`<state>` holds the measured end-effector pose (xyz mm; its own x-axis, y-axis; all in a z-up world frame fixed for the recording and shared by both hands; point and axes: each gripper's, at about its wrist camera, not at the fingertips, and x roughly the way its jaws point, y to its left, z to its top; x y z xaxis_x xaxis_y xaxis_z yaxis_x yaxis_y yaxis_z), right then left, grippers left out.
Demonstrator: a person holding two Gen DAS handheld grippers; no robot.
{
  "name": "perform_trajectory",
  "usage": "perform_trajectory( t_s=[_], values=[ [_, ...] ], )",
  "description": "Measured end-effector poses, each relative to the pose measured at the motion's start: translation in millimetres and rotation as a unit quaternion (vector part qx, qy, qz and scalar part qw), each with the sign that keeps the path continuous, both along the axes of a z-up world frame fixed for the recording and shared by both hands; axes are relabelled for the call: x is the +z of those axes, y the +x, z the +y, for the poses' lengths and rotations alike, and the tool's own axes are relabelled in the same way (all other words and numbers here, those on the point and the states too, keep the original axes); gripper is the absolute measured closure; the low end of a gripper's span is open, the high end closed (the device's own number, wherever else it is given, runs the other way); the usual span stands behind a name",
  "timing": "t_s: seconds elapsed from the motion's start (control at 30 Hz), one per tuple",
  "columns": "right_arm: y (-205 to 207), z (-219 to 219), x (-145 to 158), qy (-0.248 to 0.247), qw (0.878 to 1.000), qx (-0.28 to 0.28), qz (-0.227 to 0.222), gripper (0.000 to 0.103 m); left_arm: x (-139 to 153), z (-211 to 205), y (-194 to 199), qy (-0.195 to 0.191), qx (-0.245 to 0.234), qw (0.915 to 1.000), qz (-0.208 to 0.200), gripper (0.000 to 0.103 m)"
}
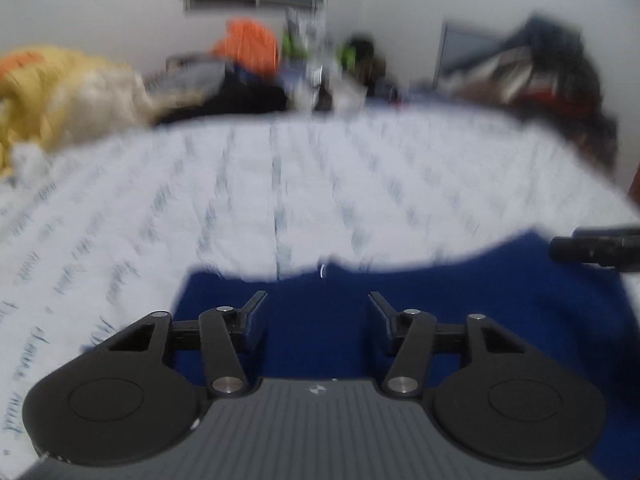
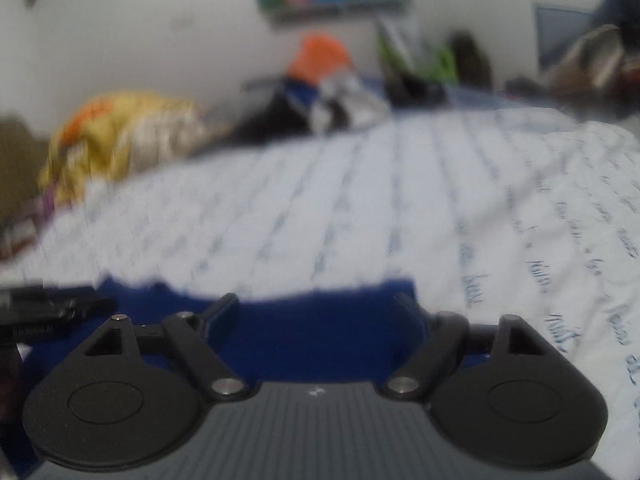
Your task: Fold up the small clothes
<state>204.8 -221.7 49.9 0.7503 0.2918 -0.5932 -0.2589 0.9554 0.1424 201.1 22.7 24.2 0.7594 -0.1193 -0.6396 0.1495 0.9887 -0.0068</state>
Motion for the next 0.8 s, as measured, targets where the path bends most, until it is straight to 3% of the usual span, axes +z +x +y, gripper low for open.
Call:
perform_trajectory(
  t_s=[0.07, 0.1, 0.17, 0.37, 0.47, 0.53, 0.6, 0.63, 0.73, 0.77, 0.8],
  values=[
    [10, 11, -33, -0.076, 0.997, -0.003, 0.019, 0.015, -17, 11, 4, 0.013, 0.005, 0.9994, -0.033, 0.035],
    [6, 5, -41, -0.058, 0.998, 0.003, -0.001, 0.015, -17, 21, 5, -0.02, 0.012, 0.9993, -0.028, 0.036],
    [8, 1, -46, -0.047, 0.999, 0.001, -0.001, 0.015, -18, 28, 3, -0.041, 0.025, 0.9984, -0.03, 0.036],
    [17, 9, -55, -0.067, 0.998, -0.002, -0.004, 0.014, -14, 17, 4, 0.0, 0.031, 0.999, -0.034, 0.034],
    [-2, 9, -43, -0.084, 0.996, -0.032, -0.015, 0.014, 1, 22, -33, -0.006, 0.082, 0.9952, -0.054, 0.032],
    [-53, 3, -12, -0.074, 0.994, -0.064, -0.037, 0.014, 16, 31, -76, -0.066, 0.058, 0.9935, -0.072, 0.018],
    [-89, 3, 0, -0.025, 0.998, -0.012, -0.056, 0.008, 21, 31, -109, -0.1, 0.021, 0.9917, -0.078, 0.007],
    [-98, 9, -2, -0.024, 0.998, 0.011, -0.05, 0.006, 18, 26, -116, -0.091, 0.004, 0.9934, -0.069, 0.007],
    [-103, 28, -29, -0.09, 0.995, 0.047, 0.013, 0.006, -8, 16, -111, -0.04, -0.01, 0.9991, -0.012, 0.011],
    [-116, 26, -34, -0.097, 0.994, 0.053, -0.023, 0.005, -12, 16, -116, -0.025, -0.022, 0.9988, -0.035, 0.008],
    [-121, 21, -38, -0.088, 0.994, 0.053, -0.032, 0.005, -12, 17, -114, -0.034, -0.032, 0.9984, -0.031, 0.003]
  ],
)
